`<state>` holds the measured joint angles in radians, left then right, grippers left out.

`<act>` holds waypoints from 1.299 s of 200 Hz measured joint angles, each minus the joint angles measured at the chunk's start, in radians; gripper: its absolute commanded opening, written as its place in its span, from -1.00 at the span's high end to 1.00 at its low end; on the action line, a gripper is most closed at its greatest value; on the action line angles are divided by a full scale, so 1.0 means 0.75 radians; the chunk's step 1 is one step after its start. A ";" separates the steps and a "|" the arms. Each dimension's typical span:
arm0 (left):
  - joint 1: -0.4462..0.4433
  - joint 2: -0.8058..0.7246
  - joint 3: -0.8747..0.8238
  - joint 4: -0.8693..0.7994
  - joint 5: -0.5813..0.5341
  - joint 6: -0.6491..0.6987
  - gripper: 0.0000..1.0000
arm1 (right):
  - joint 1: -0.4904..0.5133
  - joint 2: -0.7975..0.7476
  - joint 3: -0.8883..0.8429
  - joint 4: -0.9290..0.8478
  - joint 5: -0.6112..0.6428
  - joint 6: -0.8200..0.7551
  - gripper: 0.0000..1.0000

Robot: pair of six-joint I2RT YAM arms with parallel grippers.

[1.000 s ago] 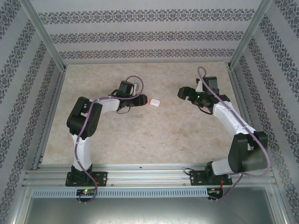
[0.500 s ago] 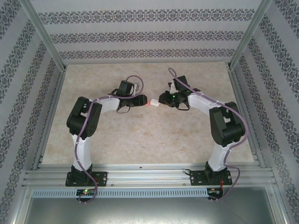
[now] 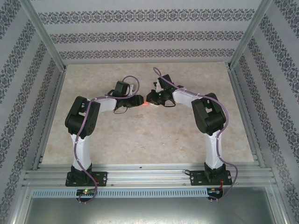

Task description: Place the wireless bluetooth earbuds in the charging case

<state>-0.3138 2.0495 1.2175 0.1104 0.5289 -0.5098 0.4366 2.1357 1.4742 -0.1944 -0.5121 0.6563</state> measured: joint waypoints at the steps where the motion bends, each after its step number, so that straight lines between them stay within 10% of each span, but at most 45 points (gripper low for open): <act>1: 0.000 0.000 -0.001 0.003 0.001 -0.001 0.05 | 0.000 0.002 0.002 -0.002 0.001 0.000 0.68; 154: 0.048 -0.066 -0.082 0.094 0.049 -0.051 -0.15 | 0.044 0.061 0.099 -0.163 0.100 -0.108 0.71; 260: 0.125 -0.446 -0.159 -0.078 -0.073 0.187 -0.38 | 0.033 -0.248 0.130 -0.296 0.140 -0.202 0.20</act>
<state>-0.2203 1.7149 1.0985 0.0517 0.4740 -0.3695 0.4610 1.9499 1.5719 -0.4160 -0.4068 0.5045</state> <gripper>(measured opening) 0.657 0.361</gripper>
